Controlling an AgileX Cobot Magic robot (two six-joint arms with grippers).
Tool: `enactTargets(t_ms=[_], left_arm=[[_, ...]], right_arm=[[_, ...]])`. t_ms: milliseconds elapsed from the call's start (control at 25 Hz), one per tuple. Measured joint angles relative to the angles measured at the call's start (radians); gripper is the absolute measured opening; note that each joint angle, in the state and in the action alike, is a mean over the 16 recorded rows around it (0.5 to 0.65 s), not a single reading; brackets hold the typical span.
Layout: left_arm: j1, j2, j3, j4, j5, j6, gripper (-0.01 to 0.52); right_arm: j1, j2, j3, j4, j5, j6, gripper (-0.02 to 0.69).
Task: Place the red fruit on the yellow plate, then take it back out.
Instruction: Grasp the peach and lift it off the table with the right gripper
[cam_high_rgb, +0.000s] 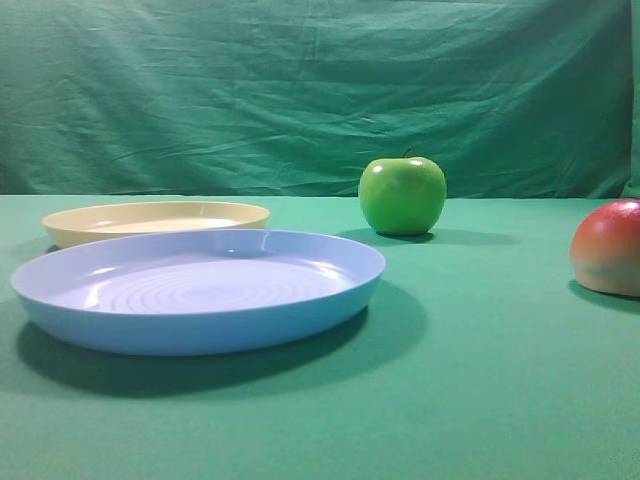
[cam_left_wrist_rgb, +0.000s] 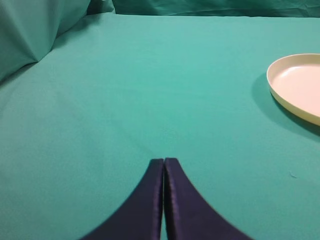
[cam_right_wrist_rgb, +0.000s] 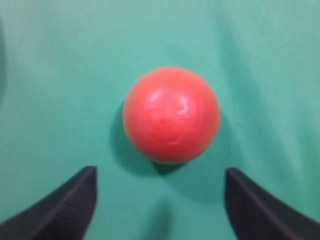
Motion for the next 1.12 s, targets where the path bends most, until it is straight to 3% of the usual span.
enactTargets(t_ms=[200, 400, 680, 1120], left_arm=[[0.000, 0.000, 0.000, 0.000, 0.000, 0.000, 0.000], [0.000, 0.000, 0.000, 0.000, 0.000, 0.000, 0.000], [0.000, 0.000, 0.000, 0.000, 0.000, 0.000, 0.000], [0.000, 0.000, 0.000, 0.000, 0.000, 0.000, 0.000]], right_arm=[[0.000, 0.086, -0.003, -0.003, -0.090, -0.003, 0.618], [0.000, 0.167, -0.006, -0.006, -0.166, -0.012, 0.656], [0.000, 0.248, -0.012, -0.008, -0.226, -0.032, 0.577], [0.001, 0.284, -0.126, -0.009, -0.122, -0.049, 0.314]])
